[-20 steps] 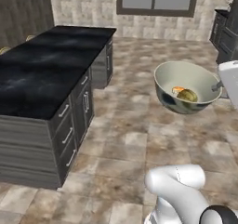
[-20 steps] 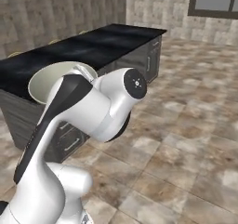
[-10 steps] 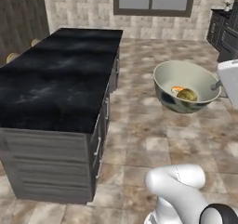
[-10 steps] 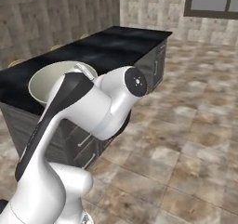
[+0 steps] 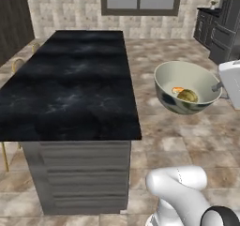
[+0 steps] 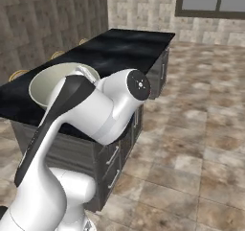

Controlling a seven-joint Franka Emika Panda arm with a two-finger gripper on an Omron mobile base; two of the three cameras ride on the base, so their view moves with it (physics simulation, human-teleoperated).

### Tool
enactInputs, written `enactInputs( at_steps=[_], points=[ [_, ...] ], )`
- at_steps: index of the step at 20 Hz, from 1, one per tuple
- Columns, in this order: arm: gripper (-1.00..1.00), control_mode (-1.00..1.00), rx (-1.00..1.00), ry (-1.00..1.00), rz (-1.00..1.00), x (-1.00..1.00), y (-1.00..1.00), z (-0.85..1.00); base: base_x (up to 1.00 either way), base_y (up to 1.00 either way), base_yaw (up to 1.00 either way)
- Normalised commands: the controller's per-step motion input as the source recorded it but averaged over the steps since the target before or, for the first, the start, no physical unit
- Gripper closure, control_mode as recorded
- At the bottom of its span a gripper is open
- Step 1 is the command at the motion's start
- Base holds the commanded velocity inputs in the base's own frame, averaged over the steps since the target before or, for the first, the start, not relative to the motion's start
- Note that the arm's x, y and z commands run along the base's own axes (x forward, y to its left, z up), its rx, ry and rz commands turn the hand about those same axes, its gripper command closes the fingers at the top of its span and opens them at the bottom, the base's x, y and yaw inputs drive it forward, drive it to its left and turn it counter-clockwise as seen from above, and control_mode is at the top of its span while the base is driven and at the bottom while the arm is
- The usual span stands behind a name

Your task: The microwave is finished heating the shrimp and squash. Take the bowl containing the food and place it on the dining counter.

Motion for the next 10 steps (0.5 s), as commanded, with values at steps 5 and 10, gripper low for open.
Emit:
enactInputs(
  at_steps=[5, 10],
  points=[
    [1.00, 1.00, 0.00, 0.00, 0.00, 0.00, 0.00, 0.00, 0.47, 1.00, -0.34],
    [1.00, 1.00, 0.00, 0.00, 0.00, 0.00, 0.00, 0.00, 0.70, 1.00, -0.38]
  ],
)
